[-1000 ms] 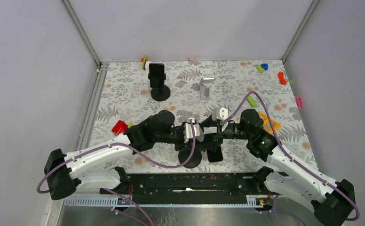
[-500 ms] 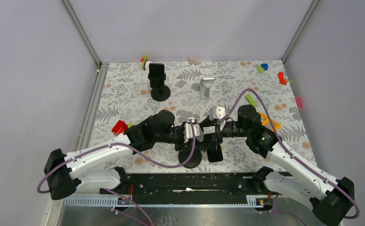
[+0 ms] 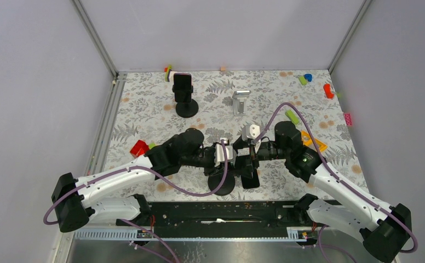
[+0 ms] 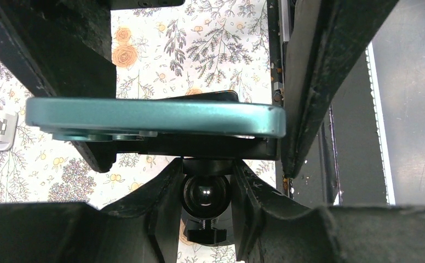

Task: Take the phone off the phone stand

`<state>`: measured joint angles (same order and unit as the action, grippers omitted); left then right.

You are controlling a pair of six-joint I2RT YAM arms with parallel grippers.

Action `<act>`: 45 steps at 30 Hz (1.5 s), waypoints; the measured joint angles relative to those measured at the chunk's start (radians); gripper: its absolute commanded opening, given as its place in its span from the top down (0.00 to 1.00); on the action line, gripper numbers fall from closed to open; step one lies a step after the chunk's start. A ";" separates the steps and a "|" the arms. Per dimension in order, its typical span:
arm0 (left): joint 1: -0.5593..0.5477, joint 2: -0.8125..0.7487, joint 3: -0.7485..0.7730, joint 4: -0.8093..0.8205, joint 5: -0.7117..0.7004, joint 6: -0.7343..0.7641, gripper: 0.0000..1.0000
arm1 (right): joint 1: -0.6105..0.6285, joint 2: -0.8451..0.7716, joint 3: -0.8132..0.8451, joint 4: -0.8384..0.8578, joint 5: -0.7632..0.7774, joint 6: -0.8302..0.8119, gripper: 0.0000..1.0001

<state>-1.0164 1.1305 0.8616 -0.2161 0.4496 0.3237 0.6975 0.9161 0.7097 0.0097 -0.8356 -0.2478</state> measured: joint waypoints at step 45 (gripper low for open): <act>0.003 0.030 0.008 0.025 0.014 -0.009 1.00 | -0.124 0.153 0.024 0.077 -0.271 -0.094 1.00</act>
<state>-1.0130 1.1606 0.8692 -0.1913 0.4641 0.3149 0.5739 1.0687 0.7341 0.0872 -1.1069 -0.3420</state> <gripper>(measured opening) 0.338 0.793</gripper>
